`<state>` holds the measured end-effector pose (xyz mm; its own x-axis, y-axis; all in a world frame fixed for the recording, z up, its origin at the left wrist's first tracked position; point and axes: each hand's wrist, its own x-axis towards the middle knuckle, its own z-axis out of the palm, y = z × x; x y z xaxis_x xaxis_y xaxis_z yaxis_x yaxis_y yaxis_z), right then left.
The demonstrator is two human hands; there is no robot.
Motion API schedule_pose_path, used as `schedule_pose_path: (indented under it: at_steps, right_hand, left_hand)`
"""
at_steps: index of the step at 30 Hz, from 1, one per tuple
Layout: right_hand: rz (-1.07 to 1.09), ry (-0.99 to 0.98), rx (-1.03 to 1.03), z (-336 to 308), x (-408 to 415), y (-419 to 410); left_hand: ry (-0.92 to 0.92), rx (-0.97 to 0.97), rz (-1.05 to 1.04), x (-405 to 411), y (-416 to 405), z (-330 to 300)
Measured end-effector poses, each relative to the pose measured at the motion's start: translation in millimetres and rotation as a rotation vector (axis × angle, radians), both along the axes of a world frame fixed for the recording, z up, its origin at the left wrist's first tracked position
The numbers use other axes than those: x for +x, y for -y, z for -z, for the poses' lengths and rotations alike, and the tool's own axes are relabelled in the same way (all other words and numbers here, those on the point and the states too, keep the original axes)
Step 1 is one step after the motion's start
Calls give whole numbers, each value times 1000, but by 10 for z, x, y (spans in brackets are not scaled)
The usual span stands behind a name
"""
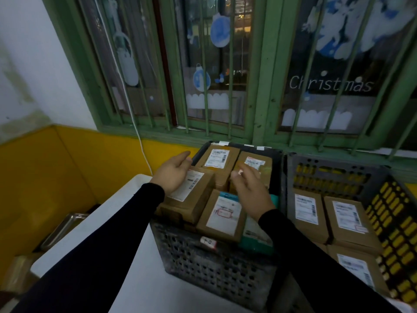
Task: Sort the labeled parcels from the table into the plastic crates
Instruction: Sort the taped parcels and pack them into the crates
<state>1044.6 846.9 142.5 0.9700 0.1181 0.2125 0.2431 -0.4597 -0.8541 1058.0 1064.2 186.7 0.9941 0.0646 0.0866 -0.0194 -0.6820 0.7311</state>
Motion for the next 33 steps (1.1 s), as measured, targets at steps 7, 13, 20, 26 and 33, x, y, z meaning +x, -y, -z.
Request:
schedule_pose_path:
  at_steps: [7, 13, 20, 26, 33]
  right_hand:
    - [271, 61, 209, -254, -304, 824]
    - [597, 119, 175, -316, -1010, 1635]
    - [1021, 204, 199, -276, -2300, 2598]
    - [1325, 260, 229, -202, -3802, 3228]
    - [1612, 324, 297, -89, -5745, 4021]
  left_hand:
    - [82, -437, 186, -109, 1005, -111]
    - [-20, -594, 485, -201, 2081, -131]
    - [-191, -712, 929, -790, 3334, -103]
    - [-271, -667, 1214, -1918, 4409, -61]
    - [-258, -582, 1445, -3679, 5812, -63]
